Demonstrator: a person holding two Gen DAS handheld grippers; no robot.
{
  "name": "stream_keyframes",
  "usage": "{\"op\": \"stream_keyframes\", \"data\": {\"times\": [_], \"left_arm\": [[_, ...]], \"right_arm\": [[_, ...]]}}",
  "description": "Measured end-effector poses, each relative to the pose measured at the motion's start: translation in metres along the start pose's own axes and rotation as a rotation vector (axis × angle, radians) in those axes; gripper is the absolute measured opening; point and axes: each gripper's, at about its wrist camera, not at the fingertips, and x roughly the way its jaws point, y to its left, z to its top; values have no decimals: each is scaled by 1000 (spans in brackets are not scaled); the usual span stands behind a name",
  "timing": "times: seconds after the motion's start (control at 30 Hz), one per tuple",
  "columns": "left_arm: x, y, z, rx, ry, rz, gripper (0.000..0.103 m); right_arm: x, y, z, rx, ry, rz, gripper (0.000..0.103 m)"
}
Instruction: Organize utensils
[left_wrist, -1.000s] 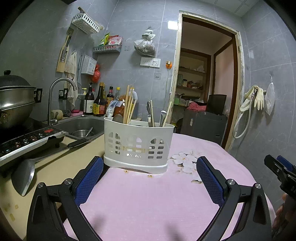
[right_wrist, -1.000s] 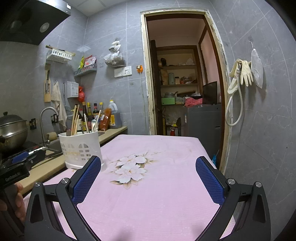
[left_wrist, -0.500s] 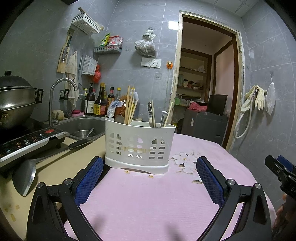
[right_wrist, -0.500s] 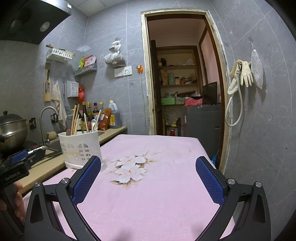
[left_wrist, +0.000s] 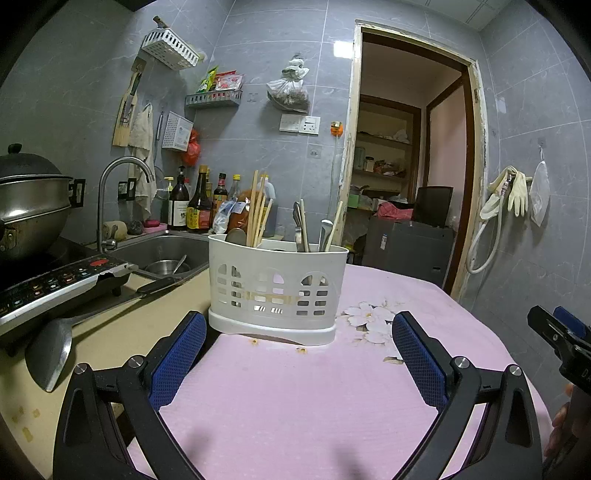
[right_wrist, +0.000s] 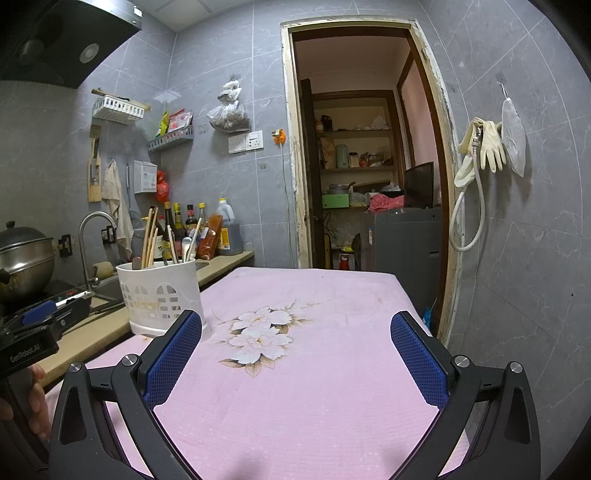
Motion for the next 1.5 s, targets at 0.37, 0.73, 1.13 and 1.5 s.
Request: {"op": "stream_keyframes", "data": {"times": [0.37, 0.73, 1.13, 1.5], "left_arm": [[0, 0, 0, -2, 0, 1, 99], [0, 0, 0, 0, 0, 1, 99], [0, 1, -1, -1, 3, -1, 99], [2, 5, -3, 14, 2, -13, 99]], "right_arm": [[0, 1, 1, -1, 1, 0, 103], [0, 1, 1, -1, 1, 0, 103], [0, 2, 0, 0, 1, -1, 103], [1, 1, -4, -2, 5, 2, 103]]}}
